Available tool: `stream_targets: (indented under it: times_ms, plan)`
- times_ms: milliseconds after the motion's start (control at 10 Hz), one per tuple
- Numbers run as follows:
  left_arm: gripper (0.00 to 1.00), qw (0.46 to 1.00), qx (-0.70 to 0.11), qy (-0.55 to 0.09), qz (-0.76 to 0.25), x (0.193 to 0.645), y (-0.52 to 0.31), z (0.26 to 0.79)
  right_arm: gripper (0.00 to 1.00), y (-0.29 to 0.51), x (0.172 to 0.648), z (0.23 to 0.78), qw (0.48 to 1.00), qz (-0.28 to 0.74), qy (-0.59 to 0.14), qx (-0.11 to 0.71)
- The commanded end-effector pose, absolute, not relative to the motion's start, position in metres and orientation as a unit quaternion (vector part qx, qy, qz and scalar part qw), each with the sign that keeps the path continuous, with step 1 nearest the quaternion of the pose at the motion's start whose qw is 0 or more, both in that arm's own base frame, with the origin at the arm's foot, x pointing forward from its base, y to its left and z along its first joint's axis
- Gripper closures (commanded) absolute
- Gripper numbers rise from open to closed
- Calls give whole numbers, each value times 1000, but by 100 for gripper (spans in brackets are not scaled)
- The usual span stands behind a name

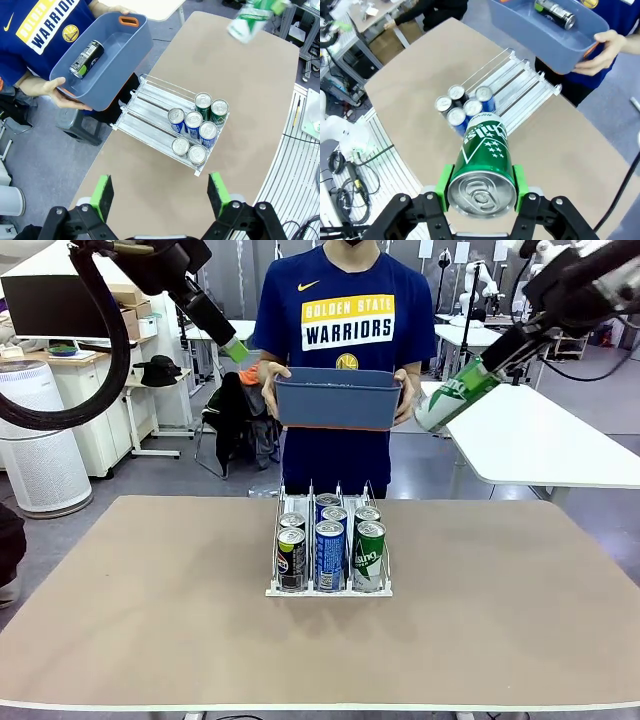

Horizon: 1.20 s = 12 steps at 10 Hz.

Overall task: Fill the beverage cans into the dispenser.
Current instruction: Place the picked Sprite in the line of the Automatic Can Dispenser with the same cans.

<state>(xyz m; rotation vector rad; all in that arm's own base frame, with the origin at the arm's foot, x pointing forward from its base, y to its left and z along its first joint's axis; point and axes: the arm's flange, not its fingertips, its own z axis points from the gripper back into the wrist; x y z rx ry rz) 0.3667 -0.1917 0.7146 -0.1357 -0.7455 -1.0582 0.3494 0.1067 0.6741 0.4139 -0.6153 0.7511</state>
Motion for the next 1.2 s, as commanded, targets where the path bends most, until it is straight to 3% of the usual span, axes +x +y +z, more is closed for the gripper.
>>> stream_targets:
  times_ms: [0, 100, 300, 400, 700, 1100]
  plan:
    - [0, 797, -62, -347, -491, 367, -191, 715, 42, 94, 317, 661, 869, 334, -308, 196]
    - [0, 797, -62, -347, -491, 367, -191, 715, 42, 107, 316, 634, 870, 315, -313, 215]
    - [0, 797, -62, -347, -491, 367, -191, 715, 42, 95, 298, 630, 884, 305, -257, 246]
    - [0, 797, -62, -347, -491, 367, -191, 715, 42, 85, 315, 626, 896, 291, -257, 216]
    - [0, 797, -62, -347, -491, 367, -191, 715, 42, 97, 299, 626, 881, 321, -271, 219]
    - [0, 797, -62, -347, -491, 367, -191, 715, 42, 110, 352, 576, 889, 358, -186, 216]
